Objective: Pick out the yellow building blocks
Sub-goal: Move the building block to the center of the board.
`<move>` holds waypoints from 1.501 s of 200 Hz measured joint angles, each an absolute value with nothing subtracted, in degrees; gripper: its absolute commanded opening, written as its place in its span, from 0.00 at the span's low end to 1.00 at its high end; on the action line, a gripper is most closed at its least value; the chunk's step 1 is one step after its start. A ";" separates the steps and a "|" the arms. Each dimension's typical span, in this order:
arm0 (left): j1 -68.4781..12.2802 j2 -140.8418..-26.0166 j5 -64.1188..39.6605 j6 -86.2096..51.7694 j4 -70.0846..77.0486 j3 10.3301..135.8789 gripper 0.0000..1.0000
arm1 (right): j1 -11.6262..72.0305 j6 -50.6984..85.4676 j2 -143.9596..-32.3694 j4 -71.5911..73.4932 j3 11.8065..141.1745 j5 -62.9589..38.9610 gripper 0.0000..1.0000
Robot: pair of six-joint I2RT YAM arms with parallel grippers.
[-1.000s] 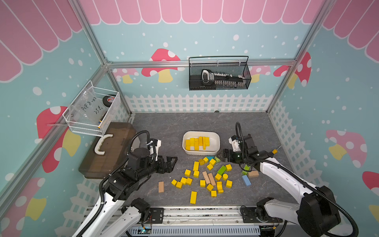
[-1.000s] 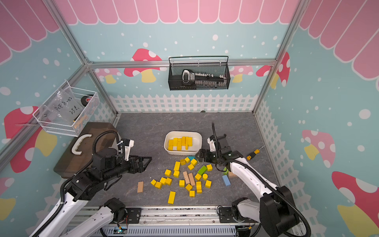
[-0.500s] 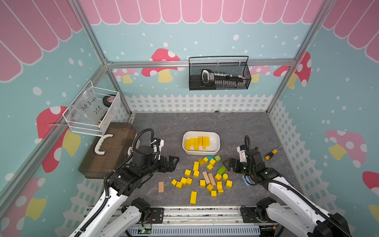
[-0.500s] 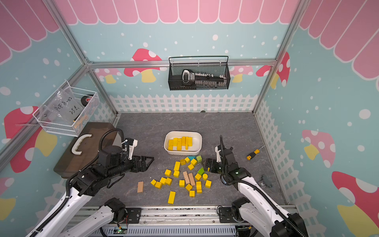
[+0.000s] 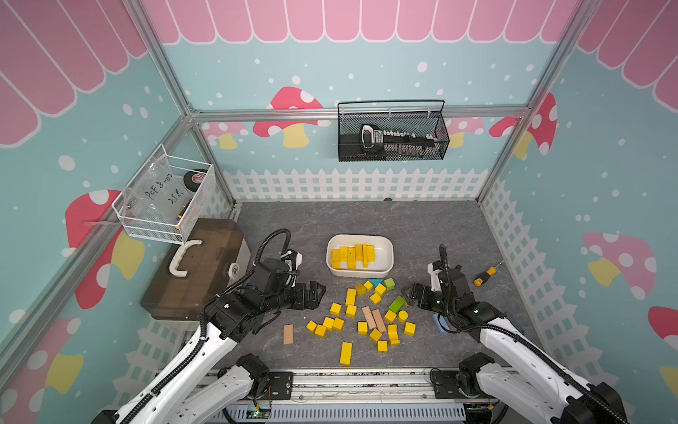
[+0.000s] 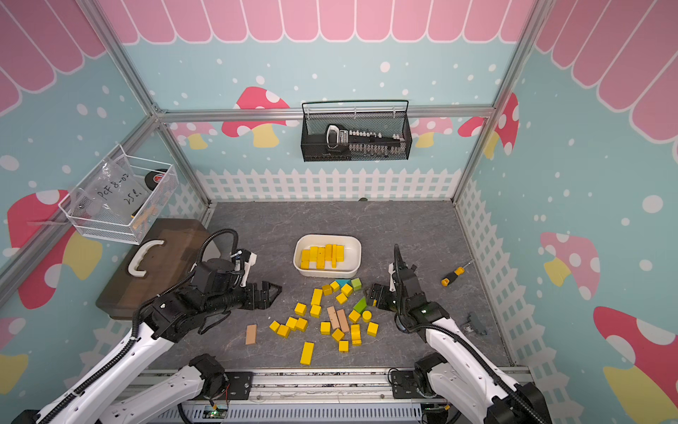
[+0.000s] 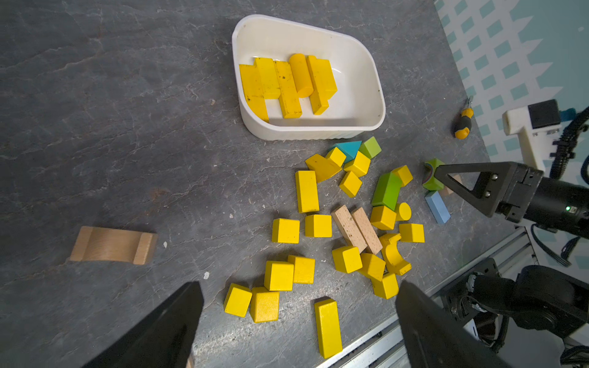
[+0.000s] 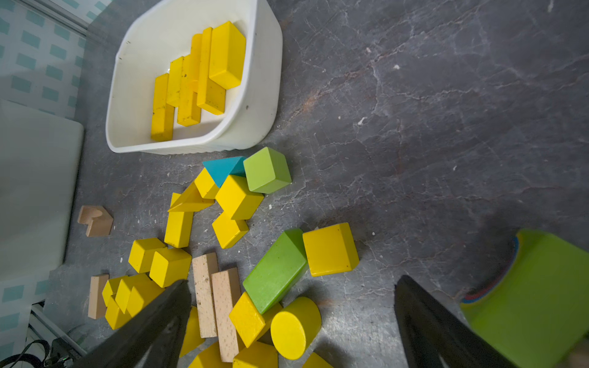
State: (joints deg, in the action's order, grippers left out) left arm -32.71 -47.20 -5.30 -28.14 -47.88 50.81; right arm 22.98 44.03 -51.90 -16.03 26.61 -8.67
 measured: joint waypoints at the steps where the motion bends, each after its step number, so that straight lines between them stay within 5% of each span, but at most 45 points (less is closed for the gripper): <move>1: -32.71 -47.22 -5.30 -28.25 -47.94 50.81 0.99 | 22.98 44.03 -51.94 -16.03 26.57 -8.64 0.99; 61: -32.88 -46.26 -3.66 -32.34 -47.66 49.54 0.99 | 22.92 48.93 -48.21 -19.55 25.91 -3.38 0.99; 163: -34.72 -46.28 3.70 -38.79 -46.78 43.86 0.99 | 21.76 41.63 -56.45 -12.19 26.89 -14.20 0.99; 222: -37.26 -41.36 3.38 -47.27 -46.22 34.09 0.99 | 21.74 41.87 -47.46 -12.86 26.68 -10.70 0.99; 300: -47.29 -36.25 2.00 -62.22 -45.47 27.07 0.99 | 21.74 40.95 -53.36 -11.97 26.87 -12.10 0.99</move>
State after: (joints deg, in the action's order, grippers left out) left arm -47.29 -36.25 2.00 -62.22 -45.47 27.07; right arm 21.74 40.95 -53.36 -11.97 26.87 -12.10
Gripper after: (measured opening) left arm 0.992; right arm 0.985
